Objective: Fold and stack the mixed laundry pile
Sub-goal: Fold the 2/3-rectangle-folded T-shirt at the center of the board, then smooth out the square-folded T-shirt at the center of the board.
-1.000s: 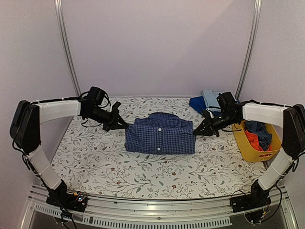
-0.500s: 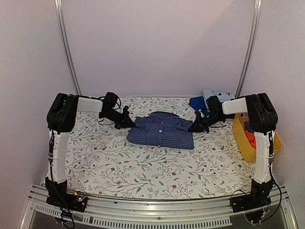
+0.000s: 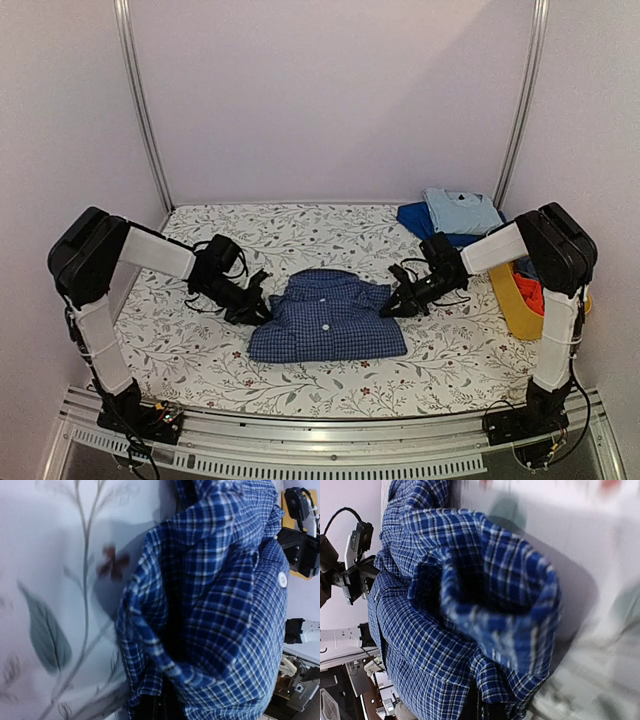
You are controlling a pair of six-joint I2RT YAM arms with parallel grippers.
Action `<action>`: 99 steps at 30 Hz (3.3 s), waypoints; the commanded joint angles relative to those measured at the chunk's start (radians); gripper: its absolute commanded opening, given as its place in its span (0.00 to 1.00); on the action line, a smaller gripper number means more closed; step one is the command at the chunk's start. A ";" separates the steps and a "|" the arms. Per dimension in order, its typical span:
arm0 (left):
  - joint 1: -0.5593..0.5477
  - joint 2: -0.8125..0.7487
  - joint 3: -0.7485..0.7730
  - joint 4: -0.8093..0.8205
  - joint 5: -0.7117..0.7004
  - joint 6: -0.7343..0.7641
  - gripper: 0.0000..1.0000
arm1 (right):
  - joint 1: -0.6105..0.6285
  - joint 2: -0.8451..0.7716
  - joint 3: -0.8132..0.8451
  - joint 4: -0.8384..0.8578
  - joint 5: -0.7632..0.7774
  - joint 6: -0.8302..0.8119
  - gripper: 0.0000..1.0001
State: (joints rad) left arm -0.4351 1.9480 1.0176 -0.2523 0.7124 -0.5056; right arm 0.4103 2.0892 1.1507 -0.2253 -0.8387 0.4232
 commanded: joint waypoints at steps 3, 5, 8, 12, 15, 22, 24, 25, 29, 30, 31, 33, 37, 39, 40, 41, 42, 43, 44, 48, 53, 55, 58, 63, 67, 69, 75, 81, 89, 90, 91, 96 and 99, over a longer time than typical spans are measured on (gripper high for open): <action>-0.035 -0.316 -0.326 -0.105 -0.041 -0.027 0.00 | 0.078 -0.219 -0.373 -0.087 0.043 0.042 0.00; -0.035 -0.416 -0.356 -0.132 -0.048 -0.041 0.00 | 0.078 -0.301 -0.387 -0.128 0.057 0.040 0.00; -0.030 -0.497 -0.318 -0.177 -0.063 -0.039 0.00 | 0.078 -0.393 -0.356 -0.186 0.061 0.044 0.00; -0.013 -0.499 -0.238 -0.208 -0.065 -0.014 0.00 | 0.078 -0.457 -0.291 -0.237 0.059 0.055 0.00; 0.016 -0.478 -0.191 -0.223 -0.067 0.013 0.00 | 0.070 -0.468 -0.250 -0.274 0.069 0.041 0.00; 0.088 -0.406 -0.083 -0.235 -0.059 0.065 0.00 | 0.009 -0.444 -0.171 -0.315 0.067 0.006 0.00; 0.104 -0.373 -0.046 -0.231 -0.052 0.071 0.00 | -0.011 -0.430 -0.138 -0.329 0.063 -0.004 0.00; 0.112 -0.353 -0.028 -0.231 -0.051 0.076 0.00 | -0.018 -0.415 -0.119 -0.336 0.061 -0.015 0.00; 0.137 -0.282 0.042 -0.222 -0.042 0.094 0.00 | -0.045 -0.359 -0.048 -0.352 0.059 -0.044 0.00; 0.145 -0.262 0.055 -0.215 -0.038 0.094 0.00 | -0.051 -0.342 -0.032 -0.352 0.058 -0.049 0.00; 0.151 -0.244 0.069 -0.209 -0.037 0.097 0.00 | -0.057 -0.317 -0.012 -0.351 0.059 -0.055 0.00; 0.164 -0.202 0.094 -0.193 -0.034 0.099 0.00 | -0.070 -0.277 0.027 -0.349 0.060 -0.067 0.00; 0.175 -0.094 0.164 -0.165 -0.021 0.099 0.00 | -0.087 -0.191 0.096 -0.340 0.065 -0.084 0.00; 0.177 -0.054 0.182 -0.147 -0.015 0.094 0.00 | -0.093 -0.146 0.122 -0.328 0.065 -0.089 0.00; 0.177 -0.036 0.187 -0.142 -0.013 0.092 0.00 | -0.094 -0.125 0.132 -0.319 0.065 -0.089 0.00; 0.178 -0.019 0.191 -0.135 -0.014 0.092 0.00 | -0.094 -0.109 0.143 -0.312 0.061 -0.089 0.00; 0.179 -0.001 0.196 -0.133 -0.016 0.095 0.00 | -0.093 -0.082 0.152 -0.307 0.057 -0.089 0.00; 0.181 0.013 0.198 -0.132 -0.020 0.096 0.00 | -0.093 -0.067 0.162 -0.301 0.056 -0.087 0.00; 0.183 0.028 0.201 -0.129 -0.028 0.096 0.00 | -0.094 -0.046 0.171 -0.293 0.052 -0.084 0.01; 0.197 0.056 0.211 -0.112 -0.059 0.092 0.14 | -0.097 -0.014 0.218 -0.283 0.042 -0.065 0.16; 0.229 -0.062 0.174 -0.069 -0.086 0.075 0.50 | -0.120 -0.110 0.240 -0.306 0.030 -0.058 0.53; 0.232 -0.139 0.139 -0.058 -0.092 0.094 0.56 | -0.123 -0.176 0.216 -0.324 0.035 -0.071 0.62; 0.199 -0.223 0.115 -0.056 -0.065 0.127 0.59 | -0.123 -0.283 0.139 -0.319 0.008 -0.106 0.64; 0.027 -0.209 0.143 -0.025 -0.013 0.156 0.58 | -0.052 -0.347 0.044 -0.222 -0.098 -0.076 0.50; -0.059 -0.113 0.167 0.083 0.060 0.093 0.58 | 0.046 -0.269 0.069 -0.077 -0.156 -0.023 0.48; -0.063 -0.062 0.135 0.190 0.097 0.032 0.61 | 0.061 -0.193 0.079 0.070 -0.190 0.039 0.48; -0.005 0.139 0.208 0.272 0.109 -0.016 0.62 | 0.058 0.065 0.204 0.267 -0.231 0.169 0.48; 0.102 0.260 0.261 0.286 0.158 -0.003 0.62 | 0.006 0.257 0.238 0.347 -0.221 0.227 0.48; 0.151 0.062 0.219 0.153 0.138 0.111 0.71 | -0.037 0.131 0.283 0.268 -0.232 0.248 0.65; 0.141 0.007 0.194 0.130 0.126 0.129 0.73 | -0.031 0.073 0.265 0.247 -0.236 0.245 0.68; 0.128 -0.050 0.165 0.110 0.116 0.140 0.74 | -0.020 0.033 0.236 0.239 -0.237 0.245 0.71; 0.006 -0.253 -0.029 0.108 0.128 0.111 0.77 | 0.090 -0.165 0.032 0.227 -0.270 0.246 0.73; -0.088 -0.266 -0.134 0.197 0.146 0.053 0.77 | 0.165 -0.205 -0.067 0.287 -0.294 0.274 0.73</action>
State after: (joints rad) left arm -0.4171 1.6695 1.0138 -0.0921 0.8383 -0.4126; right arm 0.4622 1.9282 1.2018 0.0353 -1.0882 0.6750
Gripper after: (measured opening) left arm 0.768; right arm 0.731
